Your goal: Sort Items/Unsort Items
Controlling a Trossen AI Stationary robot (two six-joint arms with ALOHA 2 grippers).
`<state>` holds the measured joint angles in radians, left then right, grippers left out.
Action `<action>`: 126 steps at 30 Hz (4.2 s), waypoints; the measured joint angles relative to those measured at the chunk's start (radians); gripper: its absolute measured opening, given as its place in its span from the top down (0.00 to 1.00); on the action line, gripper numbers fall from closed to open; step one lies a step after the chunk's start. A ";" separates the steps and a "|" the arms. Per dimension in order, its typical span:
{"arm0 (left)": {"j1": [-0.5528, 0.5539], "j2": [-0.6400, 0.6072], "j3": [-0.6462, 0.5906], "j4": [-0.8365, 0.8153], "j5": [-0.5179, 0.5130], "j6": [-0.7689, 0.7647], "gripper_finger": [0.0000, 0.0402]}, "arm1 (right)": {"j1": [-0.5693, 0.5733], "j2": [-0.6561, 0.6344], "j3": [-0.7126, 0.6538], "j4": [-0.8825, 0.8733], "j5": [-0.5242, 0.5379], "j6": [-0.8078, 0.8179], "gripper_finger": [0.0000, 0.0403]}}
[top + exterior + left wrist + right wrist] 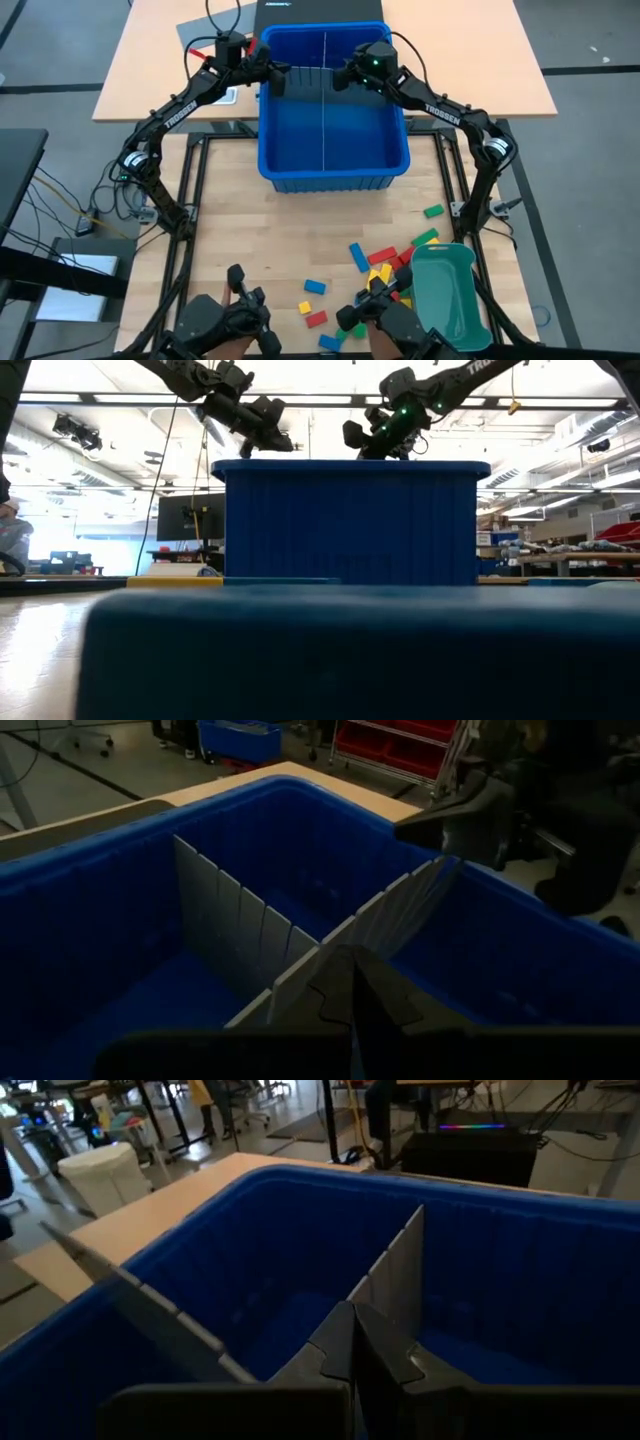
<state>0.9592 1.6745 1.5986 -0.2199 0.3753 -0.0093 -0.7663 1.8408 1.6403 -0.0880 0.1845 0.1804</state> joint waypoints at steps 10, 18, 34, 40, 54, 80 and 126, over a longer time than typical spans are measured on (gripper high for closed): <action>0.001 0.000 0.000 -0.016 -0.029 0.006 0.98 | -0.004 -0.007 -0.003 0.005 -0.029 -0.023 1.00; 0.050 0.008 0.000 -0.213 -0.069 0.158 0.98 | -0.021 -0.031 -0.008 0.013 -0.045 -0.044 1.00; 0.048 0.074 0.000 -0.215 -0.368 0.242 0.98 | -0.018 -0.034 -0.008 -0.001 -0.157 -0.052 1.00; 0.056 0.085 0.000 -0.125 -0.398 0.239 0.98 | 0.005 -0.035 -0.006 -0.020 -0.175 -0.081 1.00; 0.059 0.079 0.074 -0.183 -0.319 0.181 0.98 | 0.012 -0.037 -0.005 -0.035 -0.185 -0.086 1.00; 0.101 0.145 0.310 -0.206 -0.061 0.060 0.98 | 0.005 -0.037 -0.005 -0.023 -0.256 -0.130 0.97; 0.205 0.262 0.385 -0.485 0.214 0.212 1.00 | -0.010 -0.037 -0.004 -0.033 -0.320 -0.105 0.99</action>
<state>1.1643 1.9362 1.9838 -0.7054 0.5893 0.2023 -0.7765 1.8034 1.6363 -0.1215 -0.1356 0.0750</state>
